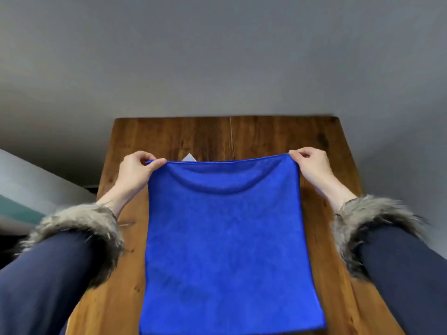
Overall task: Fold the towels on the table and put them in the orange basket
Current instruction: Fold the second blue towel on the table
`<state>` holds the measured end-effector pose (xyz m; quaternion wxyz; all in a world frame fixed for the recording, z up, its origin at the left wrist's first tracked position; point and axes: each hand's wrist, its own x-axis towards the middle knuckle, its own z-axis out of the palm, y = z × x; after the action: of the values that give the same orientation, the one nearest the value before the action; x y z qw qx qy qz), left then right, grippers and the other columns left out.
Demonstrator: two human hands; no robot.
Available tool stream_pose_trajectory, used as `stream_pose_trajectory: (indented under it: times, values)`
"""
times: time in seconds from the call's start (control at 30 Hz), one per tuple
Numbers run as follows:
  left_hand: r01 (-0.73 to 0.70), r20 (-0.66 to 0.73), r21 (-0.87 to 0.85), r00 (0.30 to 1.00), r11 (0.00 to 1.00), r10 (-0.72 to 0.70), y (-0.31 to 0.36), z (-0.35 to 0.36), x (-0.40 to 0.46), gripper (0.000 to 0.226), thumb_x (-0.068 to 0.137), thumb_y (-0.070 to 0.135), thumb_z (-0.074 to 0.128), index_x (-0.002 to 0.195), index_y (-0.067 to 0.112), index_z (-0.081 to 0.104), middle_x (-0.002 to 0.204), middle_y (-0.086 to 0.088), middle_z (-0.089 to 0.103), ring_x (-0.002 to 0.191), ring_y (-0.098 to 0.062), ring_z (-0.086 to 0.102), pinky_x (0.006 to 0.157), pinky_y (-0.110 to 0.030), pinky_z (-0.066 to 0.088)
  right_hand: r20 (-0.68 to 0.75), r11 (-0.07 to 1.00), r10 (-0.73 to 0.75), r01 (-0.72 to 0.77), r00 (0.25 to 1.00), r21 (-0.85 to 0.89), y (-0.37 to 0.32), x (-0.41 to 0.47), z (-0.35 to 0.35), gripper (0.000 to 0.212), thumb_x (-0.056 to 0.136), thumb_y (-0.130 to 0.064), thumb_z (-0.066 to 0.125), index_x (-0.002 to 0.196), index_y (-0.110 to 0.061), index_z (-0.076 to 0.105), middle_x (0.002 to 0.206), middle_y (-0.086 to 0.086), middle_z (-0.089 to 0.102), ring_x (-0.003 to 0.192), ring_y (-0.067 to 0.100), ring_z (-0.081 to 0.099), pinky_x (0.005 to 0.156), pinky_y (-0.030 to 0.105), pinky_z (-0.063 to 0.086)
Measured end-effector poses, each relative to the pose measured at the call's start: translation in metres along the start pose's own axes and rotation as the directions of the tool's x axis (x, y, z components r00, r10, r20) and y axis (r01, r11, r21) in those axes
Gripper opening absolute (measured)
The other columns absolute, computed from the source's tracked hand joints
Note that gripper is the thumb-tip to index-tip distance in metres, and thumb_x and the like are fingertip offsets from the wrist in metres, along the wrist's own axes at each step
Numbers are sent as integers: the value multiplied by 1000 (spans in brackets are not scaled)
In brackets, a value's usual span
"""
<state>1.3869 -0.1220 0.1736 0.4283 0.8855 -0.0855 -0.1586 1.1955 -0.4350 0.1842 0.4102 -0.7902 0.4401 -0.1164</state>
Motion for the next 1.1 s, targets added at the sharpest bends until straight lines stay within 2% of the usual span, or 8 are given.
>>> stream_pose_trajectory:
  times: [0.23, 0.3, 0.4, 0.5, 0.57, 0.67, 0.9, 1.1]
  values:
    - [-59, -82, 122, 994, 991, 69, -20, 34, 35, 23, 84, 30, 68, 93, 9, 62, 93, -6, 61, 88, -20, 53, 75, -31, 39, -39, 987, -45, 39, 998, -153, 18, 33, 31, 22, 90, -24, 56, 97, -7, 69, 105, 13, 67, 105, 30, 57, 84, 30, 40]
    - [-94, -161, 282, 976, 955, 144, -20, 43, 38, 28, 87, 28, 63, 105, 7, 58, 105, -14, 59, 100, -30, 51, 81, -38, 39, -121, 969, -88, 56, 989, -242, 20, 30, 40, 26, 92, -24, 53, 110, -9, 64, 116, 16, 59, 112, 32, 51, 90, 32, 37]
    - [-269, -161, 552, 895, 789, 417, -15, 60, 18, 25, 90, 20, 52, 112, 6, 55, 111, -20, 54, 101, -39, 46, 80, -46, 34, -200, 905, -343, 265, 918, -332, 20, 3, 59, 35, 92, -22, 46, 121, -6, 57, 122, 17, 53, 114, 33, 48, 96, 38, 35]
    - [-588, 149, 591, 753, 552, 641, -18, 88, -22, 36, 90, 28, 42, 121, 12, 53, 123, -14, 53, 109, -35, 44, 89, -44, 31, 5, 750, -574, 528, 819, -399, 27, -37, 93, 41, 92, -23, 40, 125, -4, 56, 129, 17, 53, 123, 33, 47, 105, 47, 32]
    - [-657, 355, 579, 736, 482, 577, -22, 108, -34, 48, 92, 41, 35, 135, 21, 45, 144, -9, 41, 129, -33, 33, 104, -51, 24, 205, 638, -595, 612, 777, -468, 35, -53, 112, 47, 93, -31, 36, 132, -9, 51, 140, 15, 46, 133, 31, 39, 110, 53, 24]
    - [-623, 430, 611, 779, 489, 455, -24, 122, -27, 58, 91, 55, 21, 145, 34, 28, 156, 0, 18, 144, -30, 12, 112, -59, 4, 322, 585, -514, 600, 795, -545, 43, -47, 115, 54, 94, -41, 28, 141, -19, 39, 151, 8, 32, 141, 24, 25, 115, 48, 11]
    - [-585, 423, 659, 808, 473, 410, -38, 101, -24, 61, 92, 54, 13, 148, 31, 18, 158, 0, 11, 145, -29, 7, 114, -54, -2, 308, 619, -333, 453, 891, -641, 56, -37, 82, 60, 94, -47, 16, 149, -24, 16, 158, 5, 7, 146, 21, 1, 117, 40, -5]
    - [-607, 424, 619, 793, 499, 439, -44, 102, -109, 56, 93, 45, 25, 145, 23, 31, 155, -8, 21, 143, -32, 15, 112, -56, 6, 259, 681, -395, 471, 881, -560, 65, -134, 91, 55, 93, -39, 28, 145, -19, 33, 155, 9, 22, 144, 26, 15, 114, 52, 3]
